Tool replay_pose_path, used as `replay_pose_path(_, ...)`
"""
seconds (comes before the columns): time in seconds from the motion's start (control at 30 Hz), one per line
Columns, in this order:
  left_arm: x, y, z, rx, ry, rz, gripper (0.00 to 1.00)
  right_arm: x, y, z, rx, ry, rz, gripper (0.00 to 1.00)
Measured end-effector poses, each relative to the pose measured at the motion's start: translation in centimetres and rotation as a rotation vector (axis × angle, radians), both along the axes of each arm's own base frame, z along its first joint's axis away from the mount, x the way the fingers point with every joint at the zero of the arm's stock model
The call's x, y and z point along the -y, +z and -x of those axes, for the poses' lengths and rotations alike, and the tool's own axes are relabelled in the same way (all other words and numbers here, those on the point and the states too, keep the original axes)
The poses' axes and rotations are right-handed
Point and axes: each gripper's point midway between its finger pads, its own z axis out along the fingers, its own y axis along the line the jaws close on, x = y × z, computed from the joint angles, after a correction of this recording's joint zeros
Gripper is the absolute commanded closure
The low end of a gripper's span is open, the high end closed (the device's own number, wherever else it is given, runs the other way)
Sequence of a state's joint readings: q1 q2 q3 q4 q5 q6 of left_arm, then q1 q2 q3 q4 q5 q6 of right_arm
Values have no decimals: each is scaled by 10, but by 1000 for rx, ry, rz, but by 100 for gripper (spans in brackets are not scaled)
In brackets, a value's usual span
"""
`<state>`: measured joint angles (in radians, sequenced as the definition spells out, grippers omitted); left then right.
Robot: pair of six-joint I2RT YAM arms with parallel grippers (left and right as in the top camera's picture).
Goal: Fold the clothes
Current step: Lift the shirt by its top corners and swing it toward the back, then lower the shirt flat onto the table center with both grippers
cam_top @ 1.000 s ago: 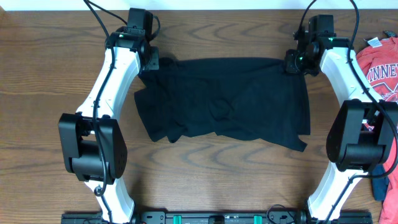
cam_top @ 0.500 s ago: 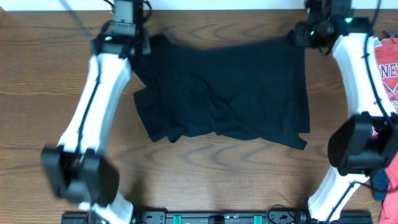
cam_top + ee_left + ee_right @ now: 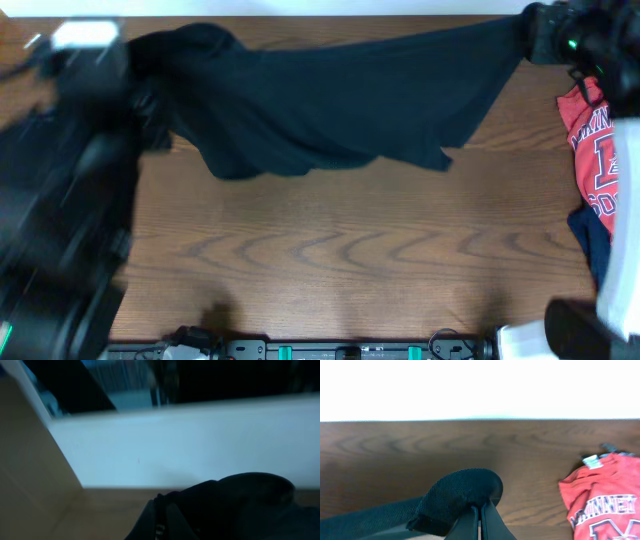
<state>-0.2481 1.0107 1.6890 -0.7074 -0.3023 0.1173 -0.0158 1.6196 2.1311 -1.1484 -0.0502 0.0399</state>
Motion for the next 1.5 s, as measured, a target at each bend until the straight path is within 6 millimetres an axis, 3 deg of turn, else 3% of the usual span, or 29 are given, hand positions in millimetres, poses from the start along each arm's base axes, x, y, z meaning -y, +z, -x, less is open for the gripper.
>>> replay_pose_path(0.2,-19,43,77,186,-5,11,94,-1,68,70,177,-2,3,99)
replay_pose_path(0.3,-22,48,89,214,-3,11,94,-1,97,108,264,-3,4,98)
replay_pose_path(0.43,-21,46,85,201,0,1,94,-1,115,145,326,-14,-2,98)
replay_pose_path(0.53,-20,44,78,188,-1,-9,94,2,111,157,306,-41,-15,98)
replay_pose_path(0.63,-17,41,67,168,-2,-24,94,5,95,153,235,-71,-33,99)
replay_pose_path(0.8,-5,19,16,56,2,-62,94,7,45,108,33,-112,-70,98)
replay_pose_path(0.9,8,-15,-38,-71,0,-99,94,7,1,64,-108,-129,-82,99)
replay_pose_path(0.97,19,-48,-79,-173,-5,-123,94,7,-33,36,-204,-136,-85,99)
replay_pose_path(1.03,31,-90,-120,-286,-12,-141,94,7,-67,10,-287,-141,-88,99)
replay_pose_path(1.07,38,-120,-144,-358,-21,-152,94,7,-85,-4,-324,-144,-90,99)
replay_pose_path(1.1,43,-137,-156,-395,-29,-155,94,7,-96,-12,-344,-145,-90,99)
replay_pose_path(1.17,56,-189,-188,-503,-52,-153,94,7,-126,-30,-404,-147,-88,99)
replay_pose_path(1.33,79,-304,-235,-704,-94,-123,94,1,-196,-65,-521,-127,-108,99)
replay_pose_path(1.43,86,-359,-250,-782,-95,-106,94,-1,-230,-80,-561,-117,-116,99)
replay_pose_path(1.47,87,-375,-253,-805,-94,-105,94,-2,-242,-85,-577,-112,-118,96)
replay_pose_path(1.5,88,-389,-255,-824,-93,-105,94,-3,-252,-87,-592,-109,-121,84)
